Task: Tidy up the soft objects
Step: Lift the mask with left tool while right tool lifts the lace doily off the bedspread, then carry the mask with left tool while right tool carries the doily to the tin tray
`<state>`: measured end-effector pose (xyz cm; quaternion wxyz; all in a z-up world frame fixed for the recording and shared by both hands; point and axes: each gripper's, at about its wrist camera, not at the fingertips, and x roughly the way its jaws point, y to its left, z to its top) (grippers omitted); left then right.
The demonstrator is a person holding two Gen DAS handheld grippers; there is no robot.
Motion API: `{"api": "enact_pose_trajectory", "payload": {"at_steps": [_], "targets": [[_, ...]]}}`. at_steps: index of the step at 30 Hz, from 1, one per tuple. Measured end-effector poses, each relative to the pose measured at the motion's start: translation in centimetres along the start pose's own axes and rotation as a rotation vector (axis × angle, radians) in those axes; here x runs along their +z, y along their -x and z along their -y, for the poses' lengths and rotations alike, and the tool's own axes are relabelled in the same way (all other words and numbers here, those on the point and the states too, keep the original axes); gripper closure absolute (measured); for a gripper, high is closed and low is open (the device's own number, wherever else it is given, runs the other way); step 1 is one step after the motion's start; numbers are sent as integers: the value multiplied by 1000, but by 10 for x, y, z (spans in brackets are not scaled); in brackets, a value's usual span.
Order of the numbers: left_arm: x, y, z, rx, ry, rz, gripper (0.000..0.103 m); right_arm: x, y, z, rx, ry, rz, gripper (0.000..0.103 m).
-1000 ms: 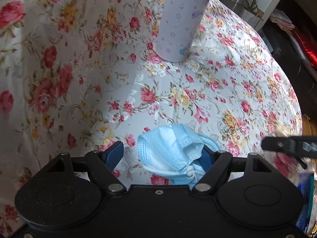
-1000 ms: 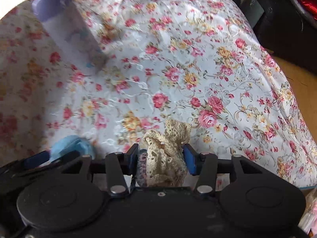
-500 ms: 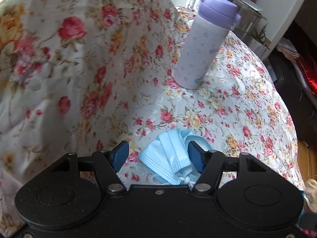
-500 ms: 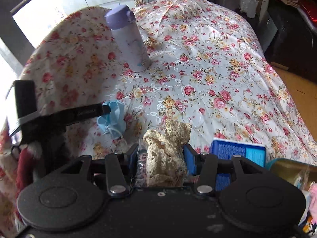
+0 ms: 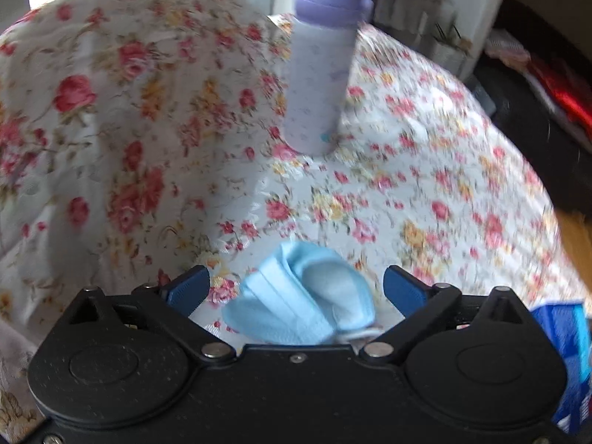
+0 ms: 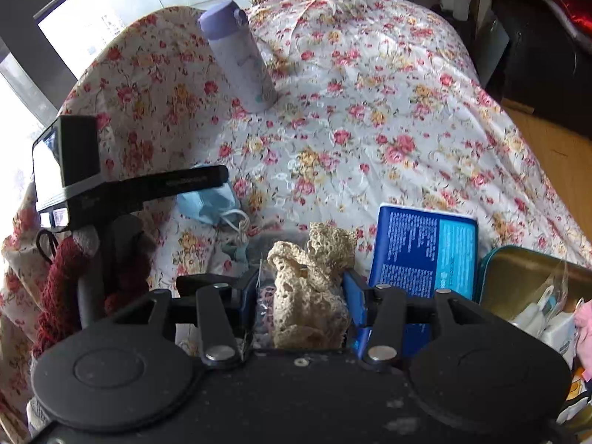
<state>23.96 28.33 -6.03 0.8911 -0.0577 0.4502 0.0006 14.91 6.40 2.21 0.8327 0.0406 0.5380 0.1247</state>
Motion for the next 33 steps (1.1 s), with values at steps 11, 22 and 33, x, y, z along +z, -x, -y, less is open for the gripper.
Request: {"api": "enact_pose_trajectory", "payload": {"at_steps": [11, 22, 33], "targets": [[-7, -33, 18, 47, -90, -113, 6, -5, -18, -3, 25, 2, -56, 55], [-3, -32, -4, -37, 57, -137, 37, -19, -17, 3, 26, -15, -78, 55], [-5, 18, -5, -17, 67, -11, 38, -44, 4, 7, 45, -30, -73, 55]]}}
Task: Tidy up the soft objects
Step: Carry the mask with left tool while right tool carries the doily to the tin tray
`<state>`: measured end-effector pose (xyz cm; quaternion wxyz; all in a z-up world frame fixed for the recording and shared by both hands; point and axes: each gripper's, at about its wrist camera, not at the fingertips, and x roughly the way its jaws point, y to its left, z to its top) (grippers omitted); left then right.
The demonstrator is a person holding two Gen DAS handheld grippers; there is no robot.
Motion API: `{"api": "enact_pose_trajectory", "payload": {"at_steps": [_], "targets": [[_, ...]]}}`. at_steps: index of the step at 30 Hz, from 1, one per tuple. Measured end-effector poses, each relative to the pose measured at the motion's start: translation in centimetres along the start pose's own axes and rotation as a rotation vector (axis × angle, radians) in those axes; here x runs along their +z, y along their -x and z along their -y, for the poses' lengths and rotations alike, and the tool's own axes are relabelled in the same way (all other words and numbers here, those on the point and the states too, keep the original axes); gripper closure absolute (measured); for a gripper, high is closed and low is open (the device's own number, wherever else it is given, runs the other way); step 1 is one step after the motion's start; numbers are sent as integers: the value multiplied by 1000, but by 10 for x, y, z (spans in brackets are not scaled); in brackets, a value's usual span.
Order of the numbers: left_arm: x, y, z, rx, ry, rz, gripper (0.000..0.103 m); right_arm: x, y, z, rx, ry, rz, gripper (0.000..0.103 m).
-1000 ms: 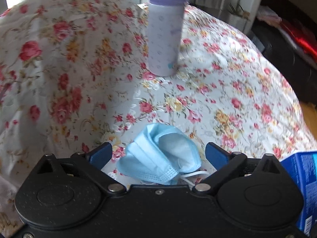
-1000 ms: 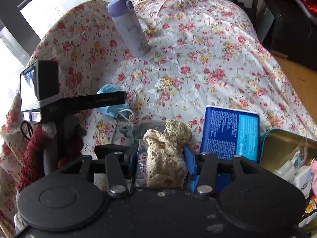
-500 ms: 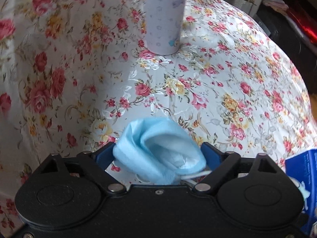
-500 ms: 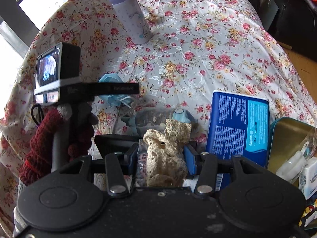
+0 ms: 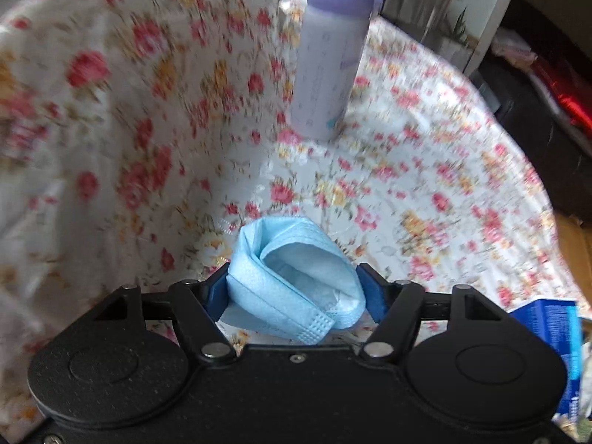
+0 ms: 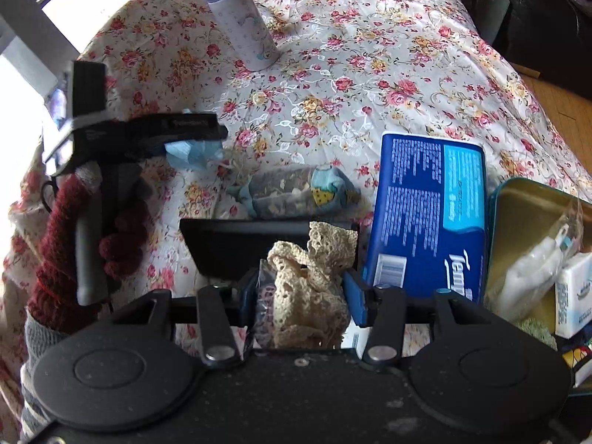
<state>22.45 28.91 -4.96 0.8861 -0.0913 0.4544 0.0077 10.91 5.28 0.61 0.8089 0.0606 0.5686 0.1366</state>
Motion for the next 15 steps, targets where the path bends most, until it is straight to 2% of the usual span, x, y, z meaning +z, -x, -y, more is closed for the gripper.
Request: {"api": "enact_pose_trajectory", "payload": {"at_steps": [4, 8, 15], "targets": [[-9, 32, -2, 4, 31, 40, 38, -15, 9, -2, 7, 19, 2, 55], [-27, 59, -3, 62, 46, 22, 38, -33, 16, -3, 30, 35, -11, 55], [-63, 104, 13, 79, 30, -5, 38, -67, 25, 6, 48, 34, -39, 55]]}}
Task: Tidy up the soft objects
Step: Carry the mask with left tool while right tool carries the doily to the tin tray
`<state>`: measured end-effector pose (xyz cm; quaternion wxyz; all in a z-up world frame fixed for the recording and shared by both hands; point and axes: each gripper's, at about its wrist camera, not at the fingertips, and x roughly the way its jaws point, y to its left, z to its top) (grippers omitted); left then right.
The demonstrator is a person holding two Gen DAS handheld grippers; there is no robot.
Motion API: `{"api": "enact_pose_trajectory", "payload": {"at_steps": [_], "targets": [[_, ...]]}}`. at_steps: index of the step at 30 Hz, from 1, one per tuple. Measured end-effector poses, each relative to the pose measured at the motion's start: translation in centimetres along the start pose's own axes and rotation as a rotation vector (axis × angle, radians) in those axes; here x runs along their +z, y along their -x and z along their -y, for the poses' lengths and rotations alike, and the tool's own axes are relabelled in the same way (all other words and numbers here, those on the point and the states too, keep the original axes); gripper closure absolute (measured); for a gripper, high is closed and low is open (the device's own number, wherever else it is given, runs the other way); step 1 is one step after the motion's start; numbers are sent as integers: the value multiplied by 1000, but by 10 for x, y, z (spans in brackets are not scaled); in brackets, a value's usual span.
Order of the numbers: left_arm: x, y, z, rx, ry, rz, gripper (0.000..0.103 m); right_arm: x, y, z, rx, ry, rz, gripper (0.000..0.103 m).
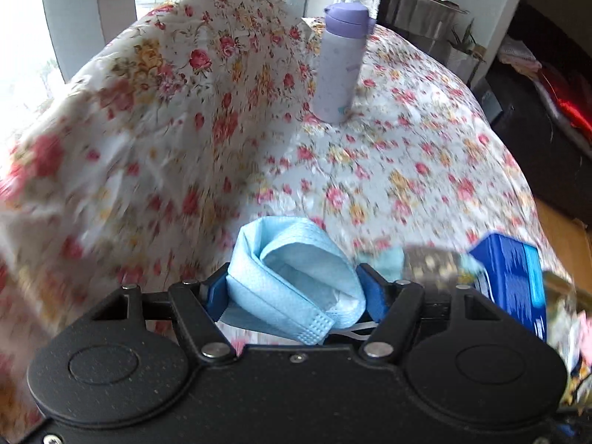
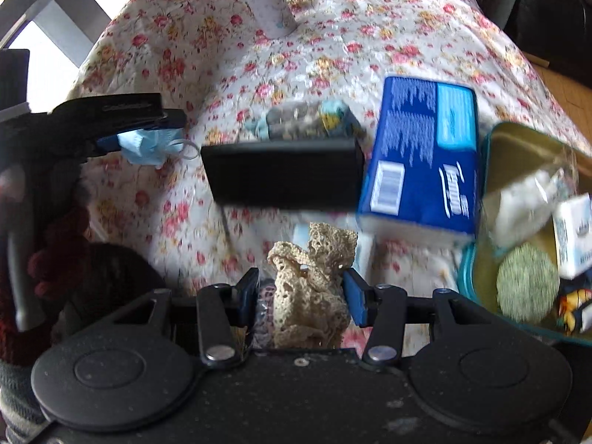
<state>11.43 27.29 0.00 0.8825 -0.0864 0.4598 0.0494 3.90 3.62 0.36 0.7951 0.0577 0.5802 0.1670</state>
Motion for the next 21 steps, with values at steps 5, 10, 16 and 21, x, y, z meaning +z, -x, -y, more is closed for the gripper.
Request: {"api": "enact_pose_trajectory", "payload": {"at_steps": [5, 10, 16, 21], "targets": [[-28, 20, 17, 21, -49, -42, 38, -28, 9, 16, 7, -30, -11, 55], [-56, 31, 40, 15, -122, -88, 38, -53, 19, 40, 11, -92, -11, 55], [-79, 39, 83, -33, -232, -121, 38, -80, 36, 84, 15, -228, 26, 55], [-87, 43, 126, -97, -328, -127, 38, -92, 55, 128, -11, -346, 85, 55]]}}
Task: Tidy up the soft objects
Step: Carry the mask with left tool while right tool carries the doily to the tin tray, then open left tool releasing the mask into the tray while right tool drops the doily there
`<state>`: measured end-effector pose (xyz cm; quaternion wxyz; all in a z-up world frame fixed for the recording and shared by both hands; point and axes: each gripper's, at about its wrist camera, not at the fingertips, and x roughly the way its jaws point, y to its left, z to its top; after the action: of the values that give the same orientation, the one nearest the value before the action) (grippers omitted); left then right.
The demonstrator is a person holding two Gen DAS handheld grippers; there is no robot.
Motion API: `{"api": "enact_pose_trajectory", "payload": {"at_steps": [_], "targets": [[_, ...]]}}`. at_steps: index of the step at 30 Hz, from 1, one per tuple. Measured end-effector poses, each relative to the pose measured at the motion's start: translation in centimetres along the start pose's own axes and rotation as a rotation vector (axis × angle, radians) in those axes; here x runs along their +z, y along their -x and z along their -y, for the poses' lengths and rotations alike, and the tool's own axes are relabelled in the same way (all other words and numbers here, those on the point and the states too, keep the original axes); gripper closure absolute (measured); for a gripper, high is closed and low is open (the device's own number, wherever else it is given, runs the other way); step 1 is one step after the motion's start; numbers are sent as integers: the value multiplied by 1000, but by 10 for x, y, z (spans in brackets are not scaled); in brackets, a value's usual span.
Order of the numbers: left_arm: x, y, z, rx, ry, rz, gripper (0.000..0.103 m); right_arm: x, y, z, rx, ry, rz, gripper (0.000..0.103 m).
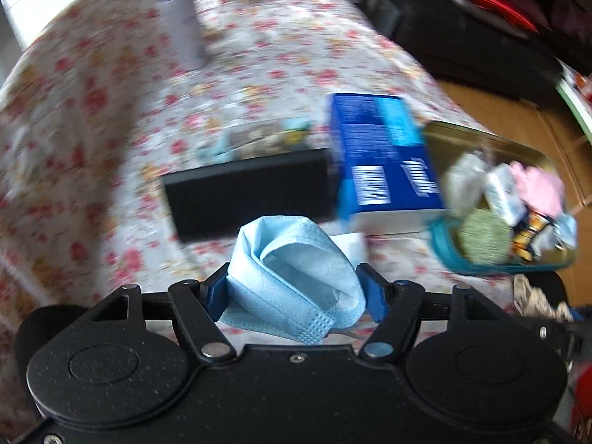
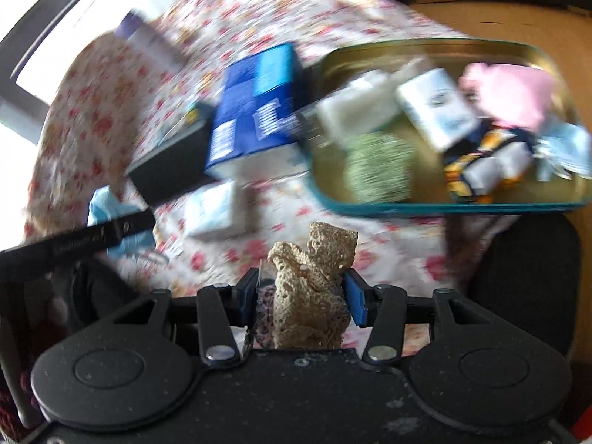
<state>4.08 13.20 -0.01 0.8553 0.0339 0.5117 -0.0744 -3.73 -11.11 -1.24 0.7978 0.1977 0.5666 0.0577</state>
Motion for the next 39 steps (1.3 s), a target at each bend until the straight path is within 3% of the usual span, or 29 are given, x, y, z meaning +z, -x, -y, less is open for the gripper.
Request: {"api": "enact_pose_trajectory", "payload": {"at_steps": [9, 18, 30, 39], "targets": [[22, -2, 70, -72, -148, 15, 38, 28, 36, 76, -76, -163, 151, 55], [59, -12, 113, -111, -204, 32, 38, 60, 60, 128, -111, -252, 261, 55], [81, -38, 159, -208, -216, -24, 38, 89, 60, 157, -109, -304, 298, 55], [83, -61, 181, -216, -230, -75, 38, 106, 51, 155, -111, -292, 294, 55]]}}
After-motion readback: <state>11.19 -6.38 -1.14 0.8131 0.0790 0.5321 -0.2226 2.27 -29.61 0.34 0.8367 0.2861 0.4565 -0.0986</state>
